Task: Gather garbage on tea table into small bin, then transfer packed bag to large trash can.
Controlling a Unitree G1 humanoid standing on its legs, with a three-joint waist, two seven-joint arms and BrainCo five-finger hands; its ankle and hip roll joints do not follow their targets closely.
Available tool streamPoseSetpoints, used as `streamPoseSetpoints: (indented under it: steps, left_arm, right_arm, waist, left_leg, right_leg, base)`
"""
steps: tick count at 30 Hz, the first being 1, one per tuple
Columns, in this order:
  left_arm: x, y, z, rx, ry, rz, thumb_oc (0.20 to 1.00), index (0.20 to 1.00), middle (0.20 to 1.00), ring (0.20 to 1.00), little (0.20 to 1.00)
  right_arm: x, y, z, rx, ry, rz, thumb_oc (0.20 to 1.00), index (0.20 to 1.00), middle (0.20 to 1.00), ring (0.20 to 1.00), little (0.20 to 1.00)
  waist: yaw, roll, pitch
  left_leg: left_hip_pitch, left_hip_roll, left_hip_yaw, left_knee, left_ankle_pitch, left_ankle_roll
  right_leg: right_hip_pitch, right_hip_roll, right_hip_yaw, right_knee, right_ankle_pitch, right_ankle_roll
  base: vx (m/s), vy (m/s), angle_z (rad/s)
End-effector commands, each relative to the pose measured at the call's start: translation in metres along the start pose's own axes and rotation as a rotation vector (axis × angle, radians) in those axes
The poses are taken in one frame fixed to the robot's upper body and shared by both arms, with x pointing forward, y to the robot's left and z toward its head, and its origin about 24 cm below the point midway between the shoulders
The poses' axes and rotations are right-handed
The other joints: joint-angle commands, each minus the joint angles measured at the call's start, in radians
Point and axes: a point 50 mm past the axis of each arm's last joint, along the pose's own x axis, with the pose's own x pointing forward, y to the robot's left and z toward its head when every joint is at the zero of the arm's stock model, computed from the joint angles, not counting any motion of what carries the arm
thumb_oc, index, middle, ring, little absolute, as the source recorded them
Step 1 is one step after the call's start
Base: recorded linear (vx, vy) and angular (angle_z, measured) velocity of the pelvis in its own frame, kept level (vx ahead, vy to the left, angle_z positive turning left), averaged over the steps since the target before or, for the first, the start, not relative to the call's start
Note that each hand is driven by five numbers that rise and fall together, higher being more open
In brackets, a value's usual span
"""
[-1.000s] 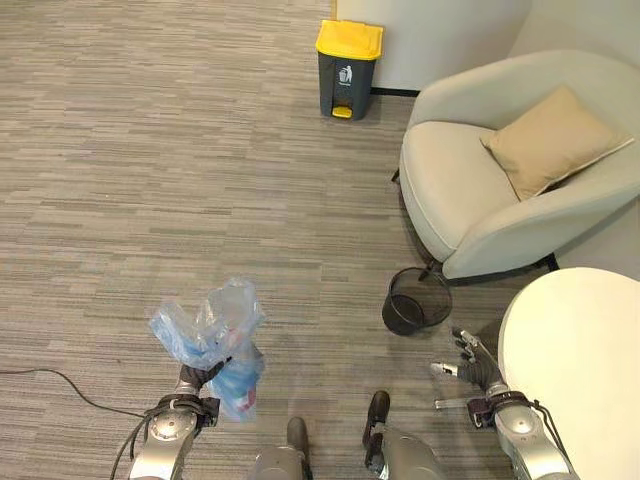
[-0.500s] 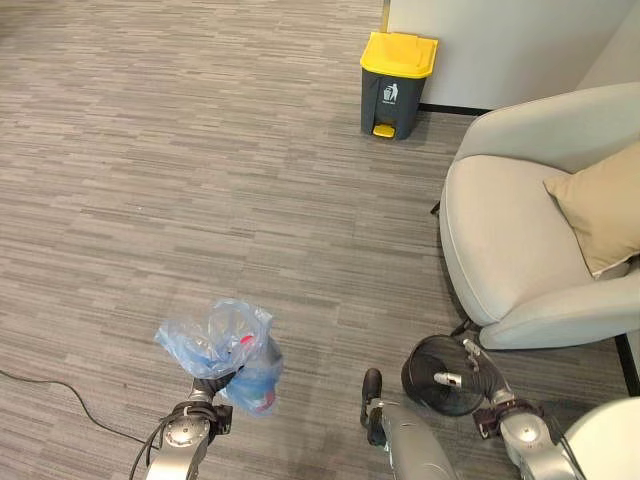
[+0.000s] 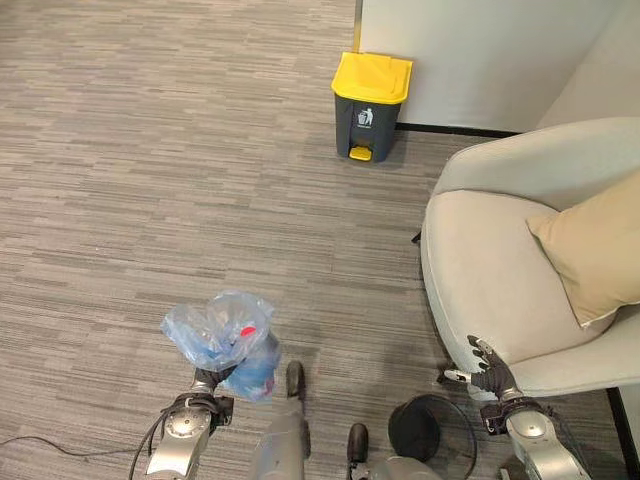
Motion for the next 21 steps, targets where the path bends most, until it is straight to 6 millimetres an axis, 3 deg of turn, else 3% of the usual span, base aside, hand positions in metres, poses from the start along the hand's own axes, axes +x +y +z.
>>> streamPoseSetpoints:
  steps: [1,2,4,6,8,10,12,14,16,18,21]
  left_arm:
    - [0.003,0.019,0.029,0.086,-0.142,0.022,0.200,0.200,0.200,0.200,0.200]
    - [0.002,0.026,0.032,0.097,-0.150,0.034,0.200,0.200,0.200,0.200,0.200]
    - [0.003,0.035,0.037,0.114,-0.164,0.065,0.200,0.200,0.200,0.200,0.200]
    - [0.004,0.037,0.038,0.115,-0.168,0.073,0.200,0.200,0.200,0.200,0.200]
    - [0.005,0.036,0.040,0.109,-0.174,0.065,0.200,0.200,0.200,0.200,0.200]
    - [0.006,0.035,0.039,0.104,-0.167,0.068,0.200,0.200,0.200,0.200,0.200]
    - [0.007,0.032,0.038,0.080,-0.165,0.072,0.200,0.200,0.200,0.200,0.200]
    - [0.006,0.031,0.037,0.080,-0.162,0.066,0.200,0.200,0.200,0.200,0.200]
    - [0.004,0.029,0.034,0.083,-0.157,0.054,0.200,0.200,0.200,0.200,0.200]
    - [0.002,0.027,0.029,0.072,-0.139,0.049,0.200,0.200,0.200,0.200,0.200]
    - [-0.003,0.024,0.020,0.050,-0.108,0.038,0.200,0.200,0.200,0.200,0.200]
  right_arm:
    - [0.000,0.000,0.020,0.015,-0.106,-0.013,1.000,1.000,1.000,1.000,1.000]
    - [0.002,0.009,0.025,0.024,-0.120,0.019,1.000,1.000,1.000,1.000,1.000]
    - [0.007,0.013,0.032,0.016,-0.139,0.029,1.000,1.000,1.000,1.000,1.000]
    - [0.008,0.014,0.035,0.019,-0.147,0.032,1.000,1.000,1.000,1.000,1.000]
    - [0.010,0.010,0.038,0.015,-0.152,0.032,1.000,1.000,1.000,1.000,1.000]
    - [0.010,0.009,0.039,0.013,-0.155,0.032,1.000,1.000,1.000,1.000,1.000]
    - [0.010,0.011,0.039,0.001,-0.152,0.046,1.000,1.000,1.000,1.000,1.000]
    - [0.008,0.010,0.035,0.000,-0.140,0.046,1.000,1.000,1.000,1.000,1.000]
    - [0.006,0.010,0.032,0.007,-0.131,0.046,1.000,1.000,1.000,1.000,1.000]
    - [0.005,0.008,0.027,0.010,-0.118,0.043,1.000,1.000,1.000,1.000,1.000]
    - [0.001,0.005,0.021,0.023,-0.101,0.029,1.000,1.000,1.000,1.000,1.000]
  waist:
    - [0.015,-0.059,-0.021]
    - [0.031,-0.073,-0.019]
    - [0.038,-0.076,-0.010]
    - [0.032,-0.070,-0.010]
    - [-0.002,-0.055,-0.002]
    - [-0.016,-0.053,0.009]
    - [-0.024,-0.054,0.020]
    - [-0.030,-0.054,0.012]
    - [-0.034,-0.057,0.003]
    - [-0.034,-0.044,-0.014]
    - [-0.046,-0.035,-0.041]
  left_leg:
    - [0.029,-0.036,0.007,0.086,-0.034,0.014]
    - [0.034,-0.047,0.027,0.139,-0.082,0.043]
    - [0.070,-0.057,0.044,0.145,-0.128,0.077]
    - [0.106,-0.062,0.045,0.130,-0.143,0.089]
    - [0.202,-0.078,0.026,0.081,-0.178,0.097]
    - [0.257,-0.087,0.020,0.067,-0.205,0.096]
    - [0.350,-0.084,0.011,0.053,-0.255,0.073]
    - [0.386,-0.074,0.002,0.051,-0.280,0.056]
    - [0.403,-0.071,-0.001,0.058,-0.286,0.047]
    - [0.419,-0.036,0.002,0.093,-0.262,0.016]
    - [0.381,0.025,0.007,0.220,-0.158,-0.032]
  right_leg:
    - [-0.075,-0.114,0.020,0.119,-0.079,0.127]
    - [-0.093,-0.145,0.049,0.199,-0.078,0.145]
    - [-0.155,-0.161,0.068,0.335,-0.044,0.167]
    - [-0.217,-0.159,0.069,0.390,0.004,0.167]
    - [-0.326,-0.111,0.070,0.346,0.010,0.152]
    - [-0.355,-0.109,0.050,0.287,0.039,0.156]
    - [-0.426,-0.156,-0.073,0.160,0.098,0.179]
    - [-0.417,-0.176,-0.103,0.150,0.098,0.183]
    - [-0.392,-0.175,-0.101,0.147,0.108,0.171]
    - [-0.367,-0.167,-0.118,0.171,0.104,0.156]
    - [-0.311,-0.138,-0.131,0.156,0.075,0.121]
  base:
    - [0.35,0.267,-0.54]
    - [0.34,0.287,-0.38]
    - [0.38,0.292,-0.57]
    - [0.33,0.160,-0.54]
    - [0.50,0.112,0.07]
    - [0.45,-0.016,0.22]
    - [0.56,-0.157,0.16]
    - [0.36,-0.155,0.16]
    - [0.32,-0.141,0.23]
    - [0.37,-0.216,0.35]
    - [0.30,-0.248,0.46]
